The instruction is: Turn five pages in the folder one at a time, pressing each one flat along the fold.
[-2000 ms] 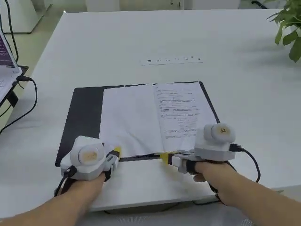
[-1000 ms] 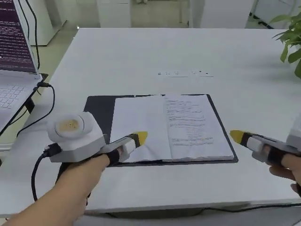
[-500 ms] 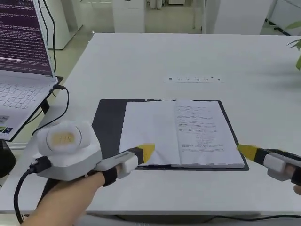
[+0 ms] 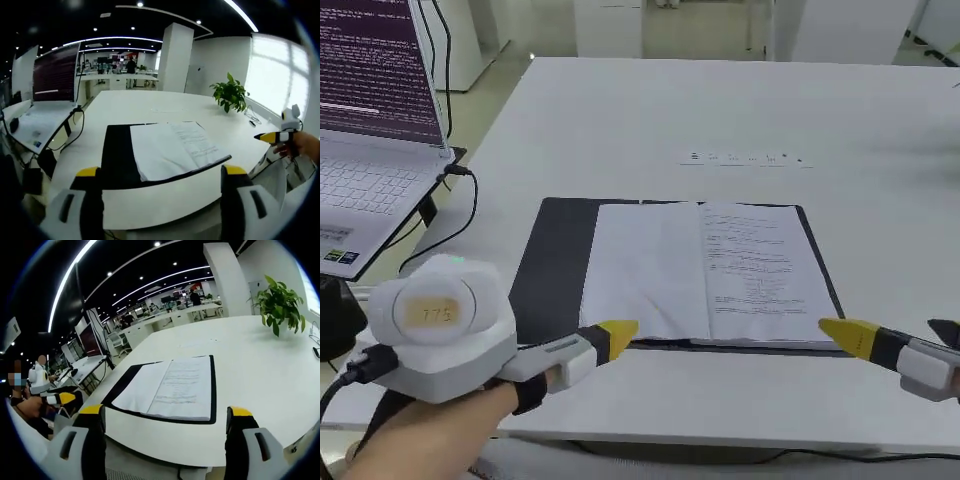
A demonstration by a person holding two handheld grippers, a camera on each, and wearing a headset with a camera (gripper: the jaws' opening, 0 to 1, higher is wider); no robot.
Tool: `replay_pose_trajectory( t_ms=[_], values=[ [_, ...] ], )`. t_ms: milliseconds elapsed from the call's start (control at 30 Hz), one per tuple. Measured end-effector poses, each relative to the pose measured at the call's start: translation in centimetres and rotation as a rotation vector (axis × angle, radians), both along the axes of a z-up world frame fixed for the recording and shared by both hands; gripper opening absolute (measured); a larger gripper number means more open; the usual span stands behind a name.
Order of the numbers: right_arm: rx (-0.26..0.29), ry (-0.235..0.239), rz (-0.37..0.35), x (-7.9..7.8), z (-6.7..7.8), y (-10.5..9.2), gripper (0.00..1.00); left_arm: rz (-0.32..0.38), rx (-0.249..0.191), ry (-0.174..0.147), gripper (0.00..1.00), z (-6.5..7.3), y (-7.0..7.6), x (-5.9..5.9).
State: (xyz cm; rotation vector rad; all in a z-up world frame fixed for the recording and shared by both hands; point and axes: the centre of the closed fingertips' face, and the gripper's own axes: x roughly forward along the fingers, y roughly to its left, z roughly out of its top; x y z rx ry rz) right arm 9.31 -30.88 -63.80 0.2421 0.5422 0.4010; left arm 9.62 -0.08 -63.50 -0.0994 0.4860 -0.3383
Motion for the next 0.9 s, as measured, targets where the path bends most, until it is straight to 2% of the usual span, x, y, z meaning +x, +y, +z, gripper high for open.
replay_pose_trajectory(
  t_ms=[233, 467, 633, 867, 900],
  values=[
    [-0.001, 0.016, -0.001, 0.0, -0.6, -0.6, 1.00, 0.004, 0.014, 0.009, 0.99, -0.1, 0.0, 0.2],
    [0.008, 0.024, 0.009, -0.1, -0.9, -0.7, 1.00, -0.034, 0.029, 0.018, 0.99, -0.6, -2.0, 1.1],
    [0.006, 0.033, 0.028, 0.0, -1.1, -0.6, 0.98, -0.097, 0.041, 0.025, 0.99, -1.1, -5.3, 2.0],
    [0.020, 0.036, 0.041, 0.0, -1.2, -0.5, 0.97, -0.228, 0.030, 0.048, 0.91, -2.2, -11.8, 3.5],
    [0.024, 0.038, 0.041, 0.0, -1.2, -0.6, 0.96, -0.234, 0.029, 0.051, 0.90, -2.3, -12.1, 3.6]
  ],
)
